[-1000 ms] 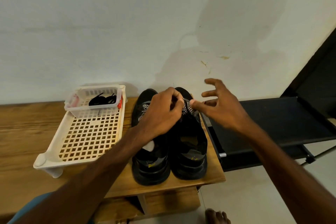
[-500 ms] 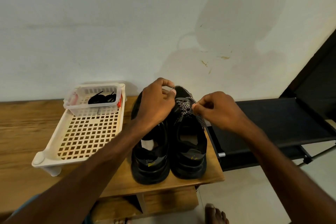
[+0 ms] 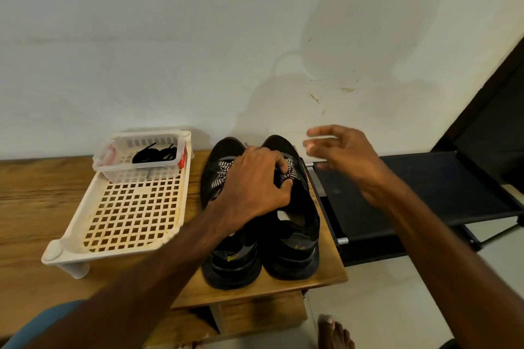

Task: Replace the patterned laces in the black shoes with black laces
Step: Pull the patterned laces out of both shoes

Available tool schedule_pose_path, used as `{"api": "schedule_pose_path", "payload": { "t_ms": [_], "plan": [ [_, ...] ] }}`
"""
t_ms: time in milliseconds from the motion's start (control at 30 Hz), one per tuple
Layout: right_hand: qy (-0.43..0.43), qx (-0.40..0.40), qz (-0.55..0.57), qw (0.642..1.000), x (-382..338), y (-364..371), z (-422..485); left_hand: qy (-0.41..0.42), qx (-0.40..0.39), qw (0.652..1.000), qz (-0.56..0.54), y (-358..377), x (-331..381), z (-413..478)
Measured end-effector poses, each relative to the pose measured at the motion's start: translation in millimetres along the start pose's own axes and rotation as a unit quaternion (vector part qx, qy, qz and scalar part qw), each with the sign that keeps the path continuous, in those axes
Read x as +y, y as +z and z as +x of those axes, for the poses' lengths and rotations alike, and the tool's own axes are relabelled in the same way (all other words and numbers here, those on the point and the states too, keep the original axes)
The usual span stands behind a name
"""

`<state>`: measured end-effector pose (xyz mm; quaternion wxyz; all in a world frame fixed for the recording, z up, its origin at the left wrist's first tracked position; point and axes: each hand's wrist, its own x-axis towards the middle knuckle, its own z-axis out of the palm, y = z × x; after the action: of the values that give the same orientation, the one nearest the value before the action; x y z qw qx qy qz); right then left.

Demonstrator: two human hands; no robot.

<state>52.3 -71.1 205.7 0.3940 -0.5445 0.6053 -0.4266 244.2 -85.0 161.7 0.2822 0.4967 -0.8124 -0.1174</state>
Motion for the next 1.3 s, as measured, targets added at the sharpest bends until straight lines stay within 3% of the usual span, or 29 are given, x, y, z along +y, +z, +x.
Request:
{"api": "schedule_pose_path", "payload": {
  "t_ms": [100,200,400,733,833,900,1000,1133,1200,1300],
  "plan": [
    [-0.022,-0.075,-0.194,0.978,9,3,-8,-0.008,0.0,1.0,0.005,-1,2,0],
    [-0.033,-0.091,-0.286,0.953,14,12,-10,-0.033,0.023,0.999,-0.034,2,7,1],
    [-0.034,-0.05,-0.289,0.955,14,21,-10,-0.054,0.038,0.995,-0.072,6,8,3],
    [-0.021,-0.056,-0.327,0.943,8,25,-12,-0.083,0.125,0.984,-0.098,-5,6,16],
    [-0.003,-0.062,-0.319,0.946,6,25,-13,-0.185,0.094,0.939,-0.275,-15,8,20],
    [0.01,-0.064,-0.296,0.953,6,24,-13,-0.245,0.077,0.87,-0.421,-24,5,26],
    [0.025,-0.071,-0.273,0.959,7,23,-13,-0.246,0.135,0.787,-0.55,-42,-1,34],
    [0.041,-0.073,-0.244,0.966,9,23,-12,-0.22,0.235,0.739,-0.592,-58,-18,41],
    [0.047,-0.08,-0.22,0.971,9,23,-13,-0.22,0.254,0.762,-0.553,-59,-28,42],
    [0.037,-0.066,-0.159,0.984,1,19,-15,-0.218,0.191,0.842,-0.455,-49,-36,41]
  ]
}}
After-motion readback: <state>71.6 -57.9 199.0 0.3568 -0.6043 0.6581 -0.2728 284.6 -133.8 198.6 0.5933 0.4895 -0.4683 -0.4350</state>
